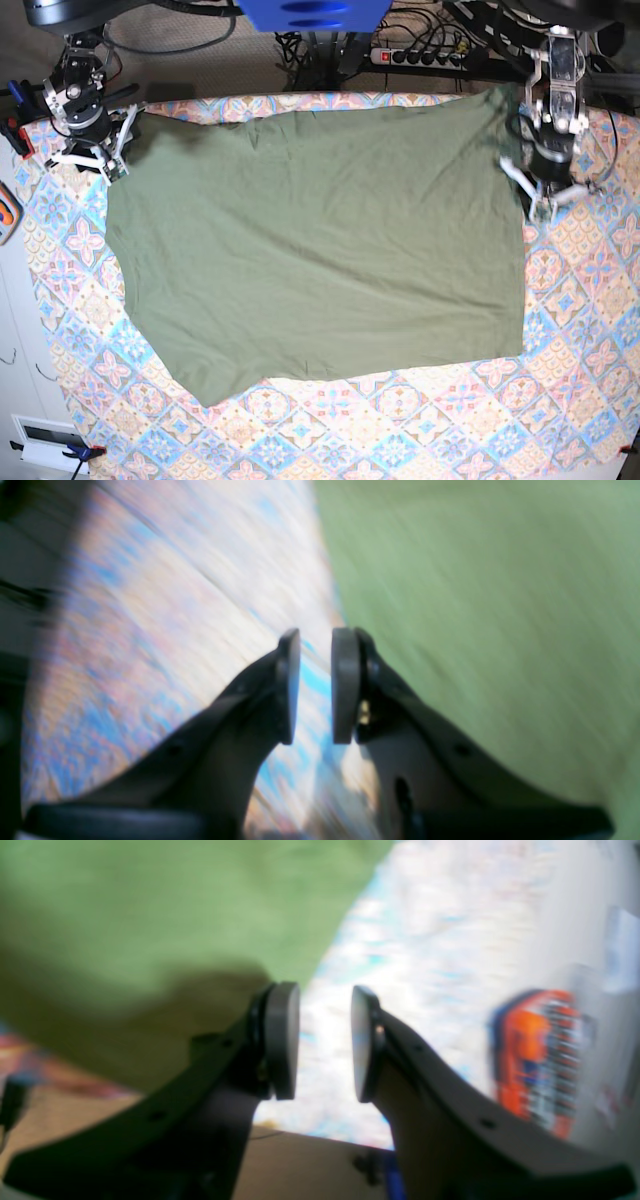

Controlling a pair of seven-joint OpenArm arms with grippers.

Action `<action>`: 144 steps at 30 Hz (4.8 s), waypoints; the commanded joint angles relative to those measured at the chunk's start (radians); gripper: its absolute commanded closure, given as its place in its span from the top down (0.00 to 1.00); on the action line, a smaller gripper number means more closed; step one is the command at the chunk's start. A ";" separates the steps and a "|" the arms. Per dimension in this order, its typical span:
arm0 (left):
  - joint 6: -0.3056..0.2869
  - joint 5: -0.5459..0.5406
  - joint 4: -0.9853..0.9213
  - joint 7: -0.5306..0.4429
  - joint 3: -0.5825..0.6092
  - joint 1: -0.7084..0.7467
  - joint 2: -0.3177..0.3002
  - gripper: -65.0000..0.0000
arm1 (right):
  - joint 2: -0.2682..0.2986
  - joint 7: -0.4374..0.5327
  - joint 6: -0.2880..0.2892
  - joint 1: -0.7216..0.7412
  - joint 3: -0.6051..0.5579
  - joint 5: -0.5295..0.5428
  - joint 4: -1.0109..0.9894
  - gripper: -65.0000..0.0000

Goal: Layout the t-shirt on the table in an organized manner, then fold the t-shirt properly
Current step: 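Grasp the shirt's hem corner with the left gripper and drag it outward, then release the shirt corner with the left gripper and raise it, then grasp the shirt's shoulder corners with both grippers and pull them taut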

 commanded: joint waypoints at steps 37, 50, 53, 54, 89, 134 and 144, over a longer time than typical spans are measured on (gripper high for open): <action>0.007 -0.899 0.176 -0.027 -0.218 0.634 0.214 0.55 | -0.020 0.017 -0.016 -0.064 0.037 -0.001 0.021 0.26; 0.005 -1.032 -0.016 0.007 -0.211 0.524 0.212 0.54 | -0.020 0.017 -0.016 -0.064 0.035 -0.001 0.021 0.26; 0.005 -1.057 -0.017 0.059 -0.215 0.490 0.212 0.54 | -0.020 0.017 -0.016 -0.064 0.035 -0.001 0.021 0.26; 0.005 -1.069 -0.016 0.067 -0.215 0.489 0.212 0.54 | -0.020 0.017 -0.016 -0.064 0.035 -0.001 0.021 0.26; -0.068 -1.149 -0.019 0.071 -0.358 0.446 0.211 0.00 | -0.095 -0.053 -0.016 -0.068 0.188 0.121 0.013 0.22; -0.070 -1.147 -0.020 0.125 -0.360 0.406 0.194 0.00 | -0.041 -0.300 -0.003 -0.064 0.248 0.912 -0.324 0.45; -0.070 -1.147 -0.020 0.125 -0.360 0.406 0.194 0.00 | -0.043 -0.300 0.089 -0.064 0.153 0.913 -0.321 0.44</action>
